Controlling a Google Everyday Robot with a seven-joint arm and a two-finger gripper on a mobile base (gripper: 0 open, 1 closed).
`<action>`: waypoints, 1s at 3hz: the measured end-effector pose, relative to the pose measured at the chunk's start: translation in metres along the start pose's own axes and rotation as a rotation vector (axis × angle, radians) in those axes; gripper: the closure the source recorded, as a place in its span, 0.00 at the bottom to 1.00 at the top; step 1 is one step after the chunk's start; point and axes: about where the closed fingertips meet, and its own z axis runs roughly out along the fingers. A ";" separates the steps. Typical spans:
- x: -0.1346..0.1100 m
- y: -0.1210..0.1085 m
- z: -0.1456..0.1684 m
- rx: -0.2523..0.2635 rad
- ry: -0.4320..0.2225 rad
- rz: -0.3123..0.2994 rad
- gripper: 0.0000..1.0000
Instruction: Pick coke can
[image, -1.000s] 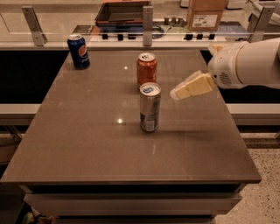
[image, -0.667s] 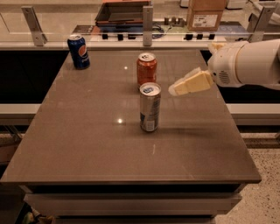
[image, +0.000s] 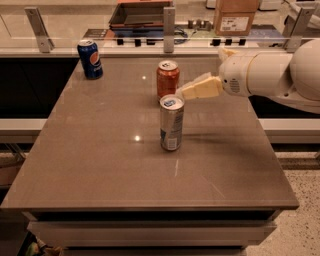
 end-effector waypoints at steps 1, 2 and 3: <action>0.006 0.004 0.024 -0.051 -0.042 0.043 0.00; 0.012 0.010 0.046 -0.101 -0.070 0.074 0.00; 0.013 0.014 0.066 -0.146 -0.102 0.088 0.00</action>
Offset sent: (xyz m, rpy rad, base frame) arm 0.0378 0.0464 -0.0483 0.1722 0.0681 0.1296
